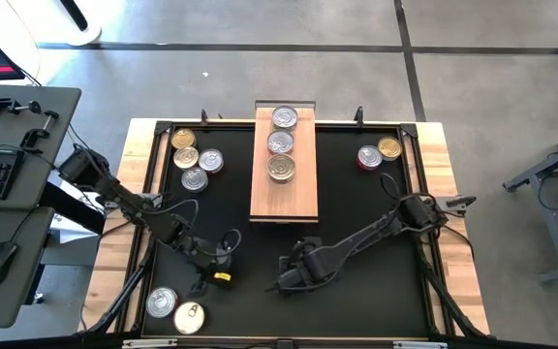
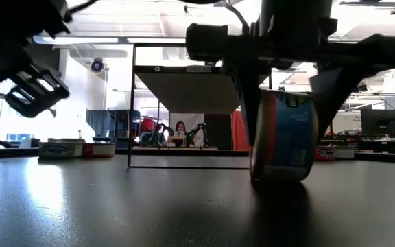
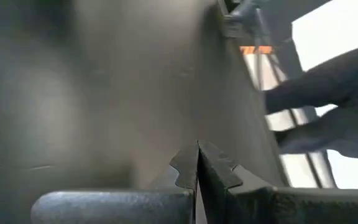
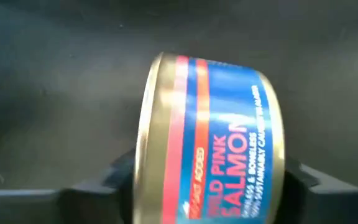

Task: Stack canned seafood by type on shelf
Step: Stack the blue pink tuna can on top of the blue pink tuna can on the shelf

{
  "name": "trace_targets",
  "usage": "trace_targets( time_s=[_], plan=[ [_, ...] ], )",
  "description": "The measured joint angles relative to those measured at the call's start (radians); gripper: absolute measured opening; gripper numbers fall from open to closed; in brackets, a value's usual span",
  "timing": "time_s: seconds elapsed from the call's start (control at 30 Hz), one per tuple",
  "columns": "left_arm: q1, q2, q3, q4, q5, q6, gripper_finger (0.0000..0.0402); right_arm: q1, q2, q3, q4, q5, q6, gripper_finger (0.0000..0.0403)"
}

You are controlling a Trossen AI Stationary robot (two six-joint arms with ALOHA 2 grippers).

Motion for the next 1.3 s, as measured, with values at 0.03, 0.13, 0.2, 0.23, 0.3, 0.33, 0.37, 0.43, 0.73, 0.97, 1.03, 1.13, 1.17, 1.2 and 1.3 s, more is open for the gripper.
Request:
trace_targets(
  time_s=[0.03, 0.13, 0.2, 0.23, 0.3, 0.33, 0.37, 0.43, 0.73, 0.97, 1.03, 1.13, 1.17, 1.2, 1.3],
  plan=[
    [-0.008, -0.008, 0.000, -0.002, 0.003, 0.000, 0.0000, -0.003, 0.000, 0.000, -0.004, 0.001, -0.017, 0.0206],
    [-0.022, -0.047, 0.000, -0.026, 0.013, -0.002, 0.0000, -0.006, -0.005, 0.000, -0.020, 0.010, -0.072, 0.0166],
    [-0.025, -0.092, 0.000, -0.042, 0.014, -0.016, 0.0000, -0.006, -0.017, 0.000, -0.024, 0.013, -0.115, 0.0166],
    [-0.025, -0.122, 0.000, -0.059, 0.015, -0.025, 0.0000, -0.002, -0.028, 0.003, -0.025, 0.014, -0.145, 0.0166],
    [-0.025, -0.186, 0.000, -0.084, 0.013, -0.039, 0.0000, 0.013, -0.065, 0.021, -0.026, 0.012, -0.216, 0.0166],
    [-0.024, -0.220, 0.000, -0.089, 0.008, -0.048, 0.0000, 0.022, -0.086, 0.032, -0.024, 0.008, -0.253, 0.0166],
    [-0.023, -0.257, 0.000, -0.094, -0.005, -0.055, 0.0000, 0.034, -0.111, 0.045, -0.024, 0.004, -0.293, 0.0166],
    [-0.023, -0.324, 0.000, -0.082, -0.043, -0.061, 0.0000, 0.055, -0.162, 0.070, -0.016, 0.007, -0.370, 0.0166],
    [0.000, -0.492, 0.001, 0.018, -0.373, -0.007, 0.0000, 0.006, -0.361, 0.130, 0.043, 0.154, -0.675, 0.0166],
    [0.097, -0.415, 0.097, 0.084, -0.433, 0.100, 0.0000, -0.305, -0.425, 0.093, 0.142, 0.041, -1.155, 0.0166],
    [0.124, -0.374, 0.173, 0.035, -0.436, 0.175, 0.0000, -0.395, -0.424, 0.091, 0.174, -0.042, -1.285, 0.0166],
    [0.153, -0.308, 0.312, -0.113, -0.487, 0.269, 0.0000, -0.513, -0.424, 0.091, 0.195, -0.156, -1.413, 0.0166],
    [0.160, -0.286, 0.357, -0.170, -0.516, 0.295, 0.0000, -0.545, -0.424, 0.091, 0.201, -0.192, -1.450, 0.0166],
    [0.165, -0.266, 0.399, -0.224, -0.546, 0.316, 0.0000, -0.573, -0.426, 0.091, 0.196, -0.225, -1.489, 0.0166],
    [0.184, -0.214, 0.496, -0.335, -0.620, 0.330, 0.0000, -0.630, -0.442, 0.090, 0.166, -0.315, -1.593, 0.0166]
  ],
)
